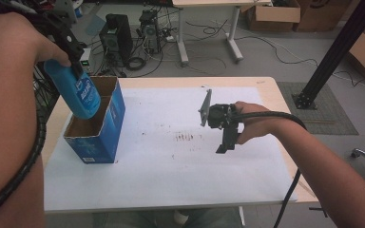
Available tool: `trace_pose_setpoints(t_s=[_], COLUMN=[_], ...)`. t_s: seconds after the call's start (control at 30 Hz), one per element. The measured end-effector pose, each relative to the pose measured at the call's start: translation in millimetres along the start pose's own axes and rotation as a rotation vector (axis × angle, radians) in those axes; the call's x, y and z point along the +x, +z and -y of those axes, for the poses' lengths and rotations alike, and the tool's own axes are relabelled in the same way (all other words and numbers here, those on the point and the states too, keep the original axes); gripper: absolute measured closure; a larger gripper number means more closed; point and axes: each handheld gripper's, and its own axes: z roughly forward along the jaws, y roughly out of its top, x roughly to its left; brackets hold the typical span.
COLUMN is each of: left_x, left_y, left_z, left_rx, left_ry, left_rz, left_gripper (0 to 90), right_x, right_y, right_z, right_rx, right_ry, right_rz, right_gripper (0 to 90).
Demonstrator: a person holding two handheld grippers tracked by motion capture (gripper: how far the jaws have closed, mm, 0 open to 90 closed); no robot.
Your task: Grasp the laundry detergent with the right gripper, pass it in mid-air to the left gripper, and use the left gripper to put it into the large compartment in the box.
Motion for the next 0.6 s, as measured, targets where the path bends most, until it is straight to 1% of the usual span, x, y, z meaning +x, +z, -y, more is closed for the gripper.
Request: trace_pose_setpoints(t_s=[0.03, 0.07, 0.13, 0.2, 0.27, 0.33, 0.47, 0.53, 0.6], left_x=[1.5, 2.5, 4.4, 6.1, 8.4, 10.7, 13.5, 12.9, 12.0], left_y=[1.9, 4.5, 9.3, 14.1, 18.0, 23.7, 39.6, 49.3, 58.3], left_z=[-0.6, -1.1, -2.7, -3.5, -5.1, -6.8, -11.2, -14.1, -17.0], left_rx=[0.000, -0.001, 0.010, -0.004, -0.003, -0.002, 0.000, 0.006, 0.020], left_ry=[-0.003, -0.016, -0.014, -0.033, -0.034, -0.040, -0.033, -0.031, -0.023], left_rz=[-0.007, -0.005, -0.014, -0.016, -0.027, -0.027, 0.004, 0.010, 0.002], left_gripper=[39.3, 39.2, 39.2, 39.2, 39.2, 39.2, 39.2, 39.2, 39.2], right_x=[0.4, 0.8, 1.1, 0.9, 1.3, 2.0, 2.1, 2.0, 1.2], right_y=[-0.7, -1.0, -1.3, -1.3, -1.0, 0.3, 3.2, 4.1, 5.5], right_z=[1.0, 1.8, 3.2, 4.8, 6.0, 6.7, 8.0, 8.3, 8.1], right_rx=[0.000, 0.001, 0.007, 0.007, 0.005, 0.011, 0.018, 0.018, 0.019], right_ry=[-0.002, 0.001, 0.004, 0.006, 0.012, 0.011, 0.013, 0.020, 0.014], right_rz=[0.001, 0.002, 0.002, 0.000, 0.000, -0.003, -0.007, -0.009, -0.013], right_gripper=[0.0, 0.0, 0.0, 0.0, 0.0, 0.0, 0.0, 0.0, 0.0])
